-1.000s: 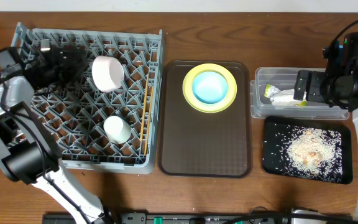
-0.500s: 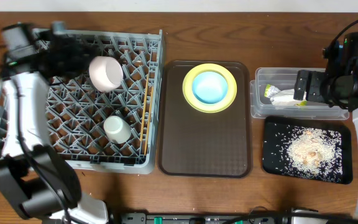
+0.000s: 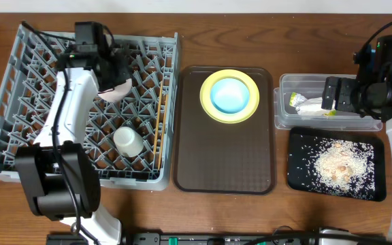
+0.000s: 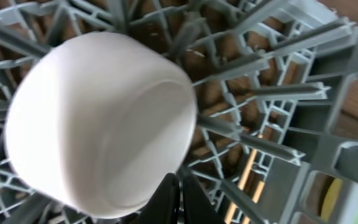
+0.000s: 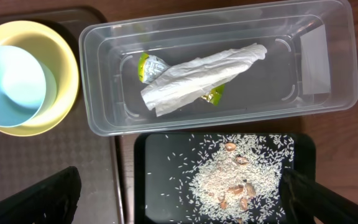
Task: Sort waste into correct bins and load items into the dishwasher
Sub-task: 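Reach the left gripper to the blue bowl on the yellow plate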
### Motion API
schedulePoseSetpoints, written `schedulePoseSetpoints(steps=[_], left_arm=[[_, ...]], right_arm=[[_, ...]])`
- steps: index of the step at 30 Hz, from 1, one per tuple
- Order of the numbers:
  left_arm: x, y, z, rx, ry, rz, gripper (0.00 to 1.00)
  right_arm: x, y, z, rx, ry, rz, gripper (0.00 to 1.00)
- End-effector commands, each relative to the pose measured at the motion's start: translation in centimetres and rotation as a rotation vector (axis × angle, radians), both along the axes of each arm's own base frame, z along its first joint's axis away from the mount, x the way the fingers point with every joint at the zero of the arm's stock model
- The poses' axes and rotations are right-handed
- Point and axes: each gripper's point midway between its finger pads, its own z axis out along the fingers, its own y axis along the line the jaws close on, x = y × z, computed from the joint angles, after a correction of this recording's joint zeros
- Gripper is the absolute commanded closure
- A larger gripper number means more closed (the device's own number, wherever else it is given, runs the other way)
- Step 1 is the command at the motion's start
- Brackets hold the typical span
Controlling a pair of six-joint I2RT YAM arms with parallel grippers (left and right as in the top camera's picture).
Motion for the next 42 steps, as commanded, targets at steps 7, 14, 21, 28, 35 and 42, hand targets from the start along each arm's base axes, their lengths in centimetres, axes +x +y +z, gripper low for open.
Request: schedulePoseSetpoints(steps=[7,14,21,28,35,42], left_arm=[[-0.6,-9.9,4.8,-0.161,-0.121,-0.248,0.75],[-2.6,-19.7,4.5,-0.035,-0.158,-0.472,0.61],[-5.5,-28.2,1.1,0.088,-0.162,-0.64,0.59],[-6.5,-32.7,-1.9,0.081,-0.167,-0.724,0.59],[-6.0,-35.8,-4.9,0.067,-0.199,-0.761,0.59],[-5.4,-36.3,-8.0,0.076,-0.185,-0.761,0.6]], right_arm=[[0.0,-0.3,0.0,0.006,0.0,-0.021,0.01],[0.0,-0.3,0.0,0.006,0.0,-0.021,0.01],[0.0,-0.3,0.0,0.006,0.0,-0.021,0.01],[0.0,-0.3,0.0,0.006,0.001,-0.022,0.01],[0.0,-0.3,0.0,0.006,0.0,-0.021,0.01],[0.0,-0.3,0.0,0.006,0.0,-0.021,0.01]])
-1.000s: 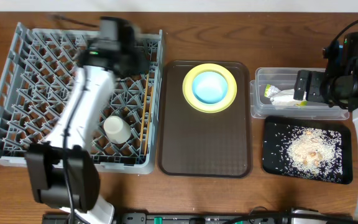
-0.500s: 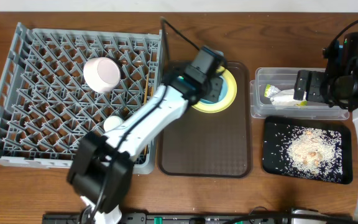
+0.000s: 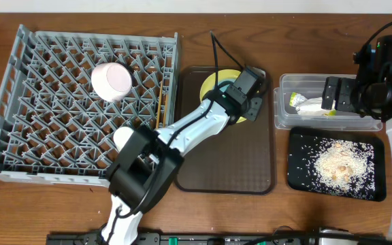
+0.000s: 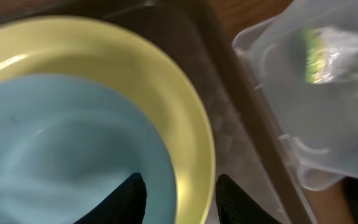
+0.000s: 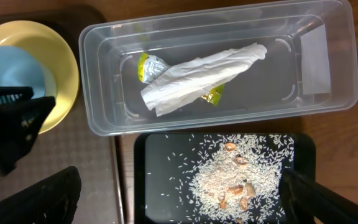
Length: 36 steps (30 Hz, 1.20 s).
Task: Sort waste into correct bins and load items into the dishwasher
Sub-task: 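Reach the left gripper to the blue bowl on the yellow plate, then carry the blue bowl into the rack beside the pink bowl, release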
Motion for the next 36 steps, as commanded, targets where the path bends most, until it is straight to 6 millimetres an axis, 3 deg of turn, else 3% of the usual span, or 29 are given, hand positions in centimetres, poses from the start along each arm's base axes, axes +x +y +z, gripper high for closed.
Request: schedulePoseSetpoints(steps=[1,8,11,14,19,21,25,29,36], left_arm=[[0.2,0.5,-1.6,0.035,0.007,0.01,0.64],[1.2,1.5,-1.5,0.091,-0.046,0.043,0.92],[1.4,1.4,-0.2,0.073,-0.067,0.045,0.92],[1.6,1.0,3.7,0.012,-0.116,0.042,0.92],[1.2,1.8,14.9,-0.137,-0.273,0.058,0.92],[0.9,3.8,20.9,-0.231,-0.345,0.098,0.93],[0.4,7.0,26.2,-0.416,-0.321,0.094,0.92],[1.4,11.8,28.2,-0.641,-0.157,0.134,0.92],[5.2,20.1,27.9,-0.968,0.11,0.173,0.92]], right_arm=[[0.0,-0.3,0.0,0.006,0.0,-0.021,0.01],[0.0,-0.3,0.0,0.006,0.0,-0.021,0.01],[0.0,-0.3,0.0,0.006,0.0,-0.021,0.01],[0.0,-0.3,0.0,0.006,0.0,-0.021,0.01],[0.0,-0.3,0.0,0.006,0.0,-0.021,0.01],[0.0,-0.3,0.0,0.006,0.0,-0.021,0.01],[0.0,-0.3,0.0,0.006,0.0,-0.021,0.01],[0.0,-0.3,0.0,0.006,0.0,-0.021,0.01],[0.0,-0.3,0.0,0.006,0.0,-0.021,0.01]])
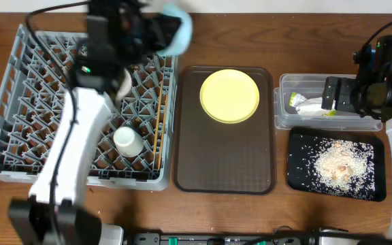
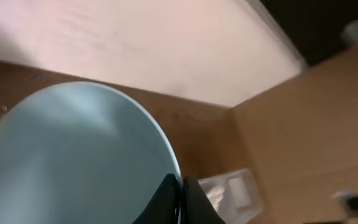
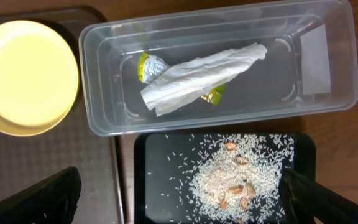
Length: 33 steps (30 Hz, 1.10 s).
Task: Sort waste into correct bins and load items into the dishwasher
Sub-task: 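Carry the blue bowl into the rack beside the pink bowl, release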
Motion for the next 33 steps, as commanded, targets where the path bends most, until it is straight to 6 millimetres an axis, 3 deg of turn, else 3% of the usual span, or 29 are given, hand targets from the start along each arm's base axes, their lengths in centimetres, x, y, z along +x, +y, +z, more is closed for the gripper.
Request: schedulePoseSetpoints(steps=[1,3,6,8,18,25,33], left_arm=[[0.4,2.6,-0.8,-0.338,0.211,-0.2,0.92],[2.0,4.5,-2.4,-0.441,0.294,-0.222,0.92],[3.5,5.7,-4.9,-0.52,0.384,-0.241,0.92],[4.6,6.1,-7.8,-0.58,0.474,-0.262,0.92],[6.3,6.4,-14.6,-0.62,0.605,-0.228,0.92],[6.9,8.4,-16.6,-0.613,0.585,-0.197,0.91],[7.5,13.0,-16.3,-0.623,0.528,-0.125,0.56]], right_arm=[[0.0,-0.3,0.0,0.006,0.0,-0.021,0.01],[0.0,-0.3,0.0,0.006,0.0,-0.021,0.01],[0.0,-0.3,0.0,0.006,0.0,-0.021,0.01],[0.0,-0.3,0.0,0.006,0.0,-0.021,0.01],[0.0,-0.3,0.0,0.006,0.0,-0.021,0.01],[0.0,-0.3,0.0,0.006,0.0,-0.021,0.01],[0.0,-0.3,0.0,0.006,0.0,-0.021,0.01]])
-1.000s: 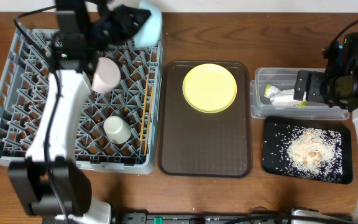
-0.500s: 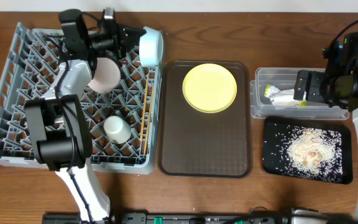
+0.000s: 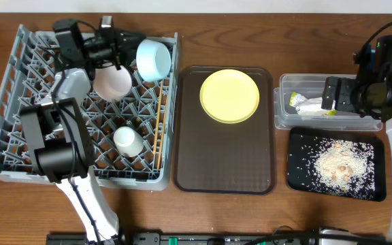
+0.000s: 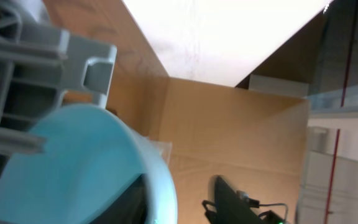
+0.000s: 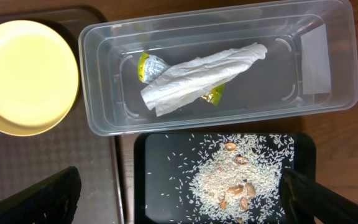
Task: Sort waste into correct bins and load items into the dishwasher
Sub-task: 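Carry the blue bowl into the rack beside the pink bowl, release, then reach the left gripper to the yellow plate and grasp its rim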
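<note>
The light blue bowl [image 3: 153,58] stands on its side in the far right corner of the grey dish rack [image 3: 5,102]. My left gripper [image 3: 118,49] is just left of it, open, with the bowl's rim [image 4: 163,186] between its spread fingers [image 4: 232,202]. In the rack also sit a pinkish bowl [image 3: 112,82], a white cup [image 3: 126,141] and chopsticks [image 3: 158,126]. The yellow plate [image 3: 229,95] lies alone on the brown tray [image 3: 223,163]. My right gripper [image 5: 179,199] hangs open and empty above the two bins.
A clear bin [image 5: 219,68] holds a crumpled napkin and a wrapper [image 5: 197,74]. In front of it a black tray [image 5: 222,180] carries spilled rice and food scraps. Bare wooden table surrounds the rack and trays.
The blue bowl was held up in the air above the rack's far right side in my shut left gripper. Now it rests in the rack's far right corner and the gripper is open.
My left gripper was shut on the pinkish bowl in the rack. Then it stood open at the blue bowl stacked on the yellow plate. Then it held the blue bowl above the rack, and now the bowl sits in the rack. The right arm stayed still.
</note>
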### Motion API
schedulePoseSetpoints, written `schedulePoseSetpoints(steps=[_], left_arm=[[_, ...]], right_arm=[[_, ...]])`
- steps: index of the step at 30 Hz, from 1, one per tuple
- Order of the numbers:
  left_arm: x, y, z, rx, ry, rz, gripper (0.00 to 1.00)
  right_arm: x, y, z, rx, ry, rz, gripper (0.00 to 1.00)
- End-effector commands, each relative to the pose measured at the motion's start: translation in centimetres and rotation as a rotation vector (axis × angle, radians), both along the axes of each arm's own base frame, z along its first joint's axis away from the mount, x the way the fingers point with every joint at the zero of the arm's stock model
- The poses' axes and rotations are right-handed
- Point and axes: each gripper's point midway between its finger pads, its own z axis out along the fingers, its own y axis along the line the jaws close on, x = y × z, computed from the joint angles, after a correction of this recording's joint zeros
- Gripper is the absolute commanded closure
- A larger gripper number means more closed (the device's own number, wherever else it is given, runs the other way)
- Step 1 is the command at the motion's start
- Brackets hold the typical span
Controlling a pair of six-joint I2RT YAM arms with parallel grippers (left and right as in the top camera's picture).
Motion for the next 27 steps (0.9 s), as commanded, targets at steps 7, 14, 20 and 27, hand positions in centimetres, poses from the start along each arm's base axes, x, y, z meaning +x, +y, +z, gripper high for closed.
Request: schedulePoseSetpoints(steps=[7,14,20,27], left_arm=[[0.6,4.3,3.3,0.019,-0.144,0.073,0.31],[-0.6,3.5,8.8,0.045,-0.265,0.064,0.29],[-1.9,-1.0,11.8,0.076,-0.383,-0.017,0.52],[-3.0,-10.5,6.8,0.188,-0.33,-0.129,0.92]], right_arm=[[0.0,-0.3,0.0,0.006,-0.001,-0.021,0.01],[0.0,-0.3,0.0,0.006,-0.001,-0.021,0.01],[0.0,-0.3,0.0,0.006,-0.001,-0.021,0.01],[0.0,-0.3,0.0,0.006,-0.001,-0.021,0.01]])
